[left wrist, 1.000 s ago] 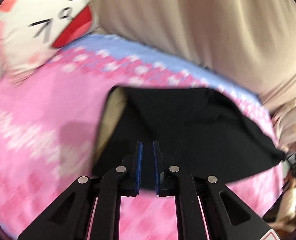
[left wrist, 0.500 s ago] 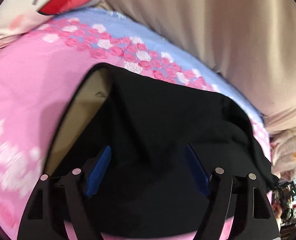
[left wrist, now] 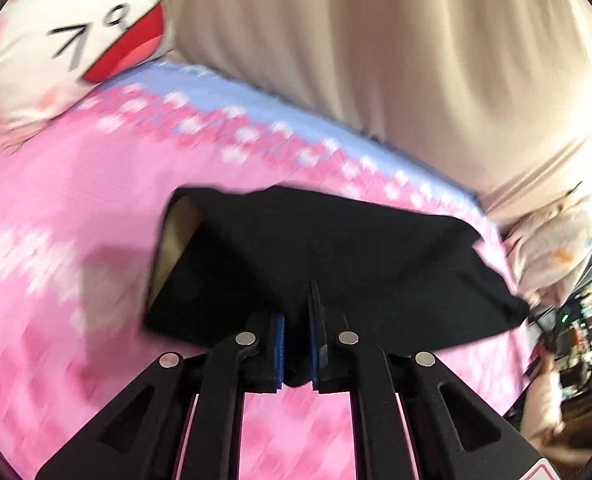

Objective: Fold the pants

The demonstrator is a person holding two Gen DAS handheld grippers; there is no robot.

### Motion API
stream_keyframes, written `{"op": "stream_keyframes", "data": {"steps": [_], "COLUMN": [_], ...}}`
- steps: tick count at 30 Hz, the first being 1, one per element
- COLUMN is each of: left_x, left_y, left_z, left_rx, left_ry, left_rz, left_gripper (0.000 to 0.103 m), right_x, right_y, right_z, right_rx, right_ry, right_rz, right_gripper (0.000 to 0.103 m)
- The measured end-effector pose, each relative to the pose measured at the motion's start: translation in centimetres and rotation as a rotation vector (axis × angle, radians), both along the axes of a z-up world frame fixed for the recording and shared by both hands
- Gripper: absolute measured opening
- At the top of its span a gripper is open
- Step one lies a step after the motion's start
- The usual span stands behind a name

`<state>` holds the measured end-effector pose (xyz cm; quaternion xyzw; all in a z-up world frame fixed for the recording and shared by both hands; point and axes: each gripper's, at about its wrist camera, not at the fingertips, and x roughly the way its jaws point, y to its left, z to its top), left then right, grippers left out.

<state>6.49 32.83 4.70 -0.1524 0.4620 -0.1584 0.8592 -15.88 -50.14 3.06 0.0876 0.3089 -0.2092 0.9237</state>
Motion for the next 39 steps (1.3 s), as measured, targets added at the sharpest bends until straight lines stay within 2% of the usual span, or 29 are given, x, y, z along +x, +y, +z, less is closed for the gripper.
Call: {"op": "stream_keyframes", "data": {"steps": [2,3,4,5,6,7,8,11,13,14,15,18,21,22,23,24,25,27,28,29,30,31,32,33,34,35,36,37,39], "left_x": [-0.9,-0.8,-0.7,-0.3,0.2,0.4,0.5,0.3,0.0,0.2,0.2,0.6,0.3,0.4,0.4,0.6,0.7,0.7,0.6,0.6,0.4,0.4,0.3,0.2,0.1,0.2,0.1,0.2,0.4], "left_y": [1.2,2.0,2.3,2.8,3.4,3.8,4.4,4.5,3.0,2.2,0.4,-3.6,-5.9,-6.8,-7.1,-7.4,-7.6,-8.1,-8.2,-8.3,-8.1,-8.2,-8.2,-8.1,-8.0,-8.1,-7.8,-7.7,-7.4], "left_z": [-2.5,-4.3,-5.5,-7.0,-8.3,-8.8,-8.9,-6.7,-4.7,-4.2,-3.5,-3.9,-5.6,-6.7,-7.3,-8.1,-8.4,-8.6,-8.5,-8.6,-8.6,-8.7,-8.8,-8.9,-8.9,-8.9,-8.8,-8.8,-8.5], "left_rx": [0.051,0.086,0.123,0.186,0.224,0.224,0.191,0.124,0.122,0.123,0.126,0.136,0.103,0.100,0.108,0.130,0.149,0.180,0.189,0.192,0.195,0.200,0.201,0.200,0.202,0.204,0.204,0.204,0.200], "left_ry": [0.052,0.089,0.109,0.126,0.147,0.158,0.155,0.105,0.063,0.050,0.028,0.048,0.098,0.128,0.146,0.170,0.183,0.183,0.183,0.183,0.183,0.185,0.183,0.176,0.172,0.172,0.177,0.186,0.207], "left_rz": [0.052,0.095,0.128,0.185,0.237,0.256,0.286,0.330,0.321,0.307,0.269,0.195,0.162,0.154,0.156,0.166,0.174,0.176,0.171,0.171,0.179,0.185,0.186,0.181,0.177,0.174,0.173,0.174,0.185], "left_gripper": [0.010,0.010,0.010,0.009,0.007,0.007,0.007,0.009,0.028,0.049,0.060,0.065,0.065,0.065,0.065,0.065,0.065,0.065,0.065,0.065,0.065,0.065,0.065,0.065,0.065,0.065,0.065,0.065,0.065], "right_x": [0.1,0.2,0.1,0.0,-0.3,-1.0,-1.8,-3.8,-5.2,-5.3,-5.1,-2.8,0.7,2.5,3.7,5.4,5.8,4.7,3.6,2.4,1.5,0.4,-0.4,-1.9,-3.0,-4.7,-5.8,-7.5,-9.5], "right_y": [-0.2,-0.4,-0.6,-0.7,-1.0,-1.1,-1.1,-0.7,0.1,0.4,0.4,-0.3,-1.4,-1.9,-1.8,-1.2,-0.8,0.8,2.1,3.2,3.6,3.1,2.1,-0.3,-2.4,-5.0,-6.0,-6.8,-6.2], "right_z": [-0.6,-1.0,-1.3,-1.4,-1.5,-1.3,-1.0,0.0,0.9,1.2,1.4,1.4,0.0,-0.6,-0.7,0.5,1.9,7.2,9.4,10.4,10.3,9.4,8.2,5.7,3.5,0.8,-0.2,-0.7,0.1], "right_rx": [0.002,0.002,0.004,0.012,0.021,0.027,0.029,0.016,0.003,-0.010,-0.020,0.006,0.066,0.078,0.042,-0.115,-0.179,-0.273,-0.348,-0.445,-0.500,-0.510,-0.486,-0.426,-0.389,-0.362,-0.334,-0.284,-0.193], "right_ry": [0.025,0.041,0.045,0.042,0.030,0.009,-0.008,-0.039,-0.082,-0.095,-0.096,-0.080,-0.007,0.045,0.094,0.144,0.117,-0.062,-0.110,-0.104,-0.068,-0.007,0.040,0.127,0.205,0.311,0.334,0.308,0.171], "right_rz": [-0.003,-0.015,-0.027,-0.039,-0.057,-0.080,-0.098,-0.131,-0.139,-0.134,-0.131,-0.089,-0.015,0.032,0.053,0.035,0.043,0.108,0.125,0.133,0.140,0.152,0.145,0.085,0.004,-0.142,-0.201,-0.259,-0.266], "right_gripper": [0.017,0.023,0.038,0.047,0.060,0.067,0.069,0.076,0.083,0.085,0.087,0.087,0.086,0.050,0.022,0.011,0.004,0.004,0.004,0.004,0.004,0.005,0.006,0.021,0.041,0.043,0.043,0.043,0.044]}}
